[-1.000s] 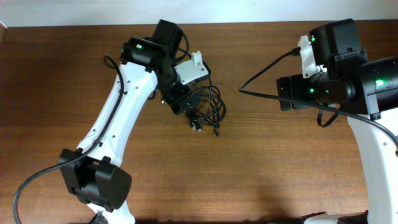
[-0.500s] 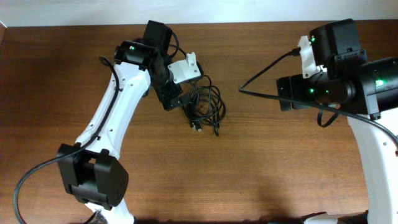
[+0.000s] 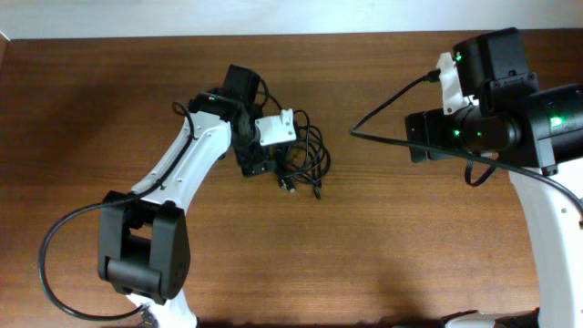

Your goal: Untangle cables

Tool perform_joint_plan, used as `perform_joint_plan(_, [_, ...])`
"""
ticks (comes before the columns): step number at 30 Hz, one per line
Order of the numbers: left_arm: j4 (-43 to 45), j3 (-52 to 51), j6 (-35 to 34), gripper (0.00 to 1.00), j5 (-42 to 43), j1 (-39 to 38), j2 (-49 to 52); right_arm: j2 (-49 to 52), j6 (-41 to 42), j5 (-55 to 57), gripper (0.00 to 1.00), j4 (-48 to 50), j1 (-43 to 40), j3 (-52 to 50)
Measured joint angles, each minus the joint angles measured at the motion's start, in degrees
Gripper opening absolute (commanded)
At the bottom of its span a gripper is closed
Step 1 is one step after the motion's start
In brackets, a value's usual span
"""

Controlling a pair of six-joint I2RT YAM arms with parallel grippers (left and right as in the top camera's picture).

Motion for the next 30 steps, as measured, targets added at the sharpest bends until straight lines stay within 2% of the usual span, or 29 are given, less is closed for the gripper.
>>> perform_joint_plan(2, [3.7,-0.1,-3.1,0.98,0.6,0.0,0.0,0.0,0.0,0.0,0.92,0.0,0.0,0.0])
perform_joint_plan(8, [6.2,-0.1,-6.1,0.98,4.5,0.0,2.3,0.0,0.0,0.0,0.92,-0.3,0.0,0.0])
perform_joint_plan(15, [6.2,-0.1,-6.9,0.98,5.2,0.0,10.4,0.0,0.0,0.0,0.92,-0.4,0.0,0.0])
perform_joint_plan(25, [5.7,0.0,-7.1,0.96,5.8,0.0,10.9,0.0,0.0,0.0,0.92,-0.2,0.0,0.0])
perform_joint_plan(30, [1.0,3.0,-7.1,0.98,5.8,-0.5,11.6,0.0,0.0,0.0,0.92,0.1,0.0,0.0])
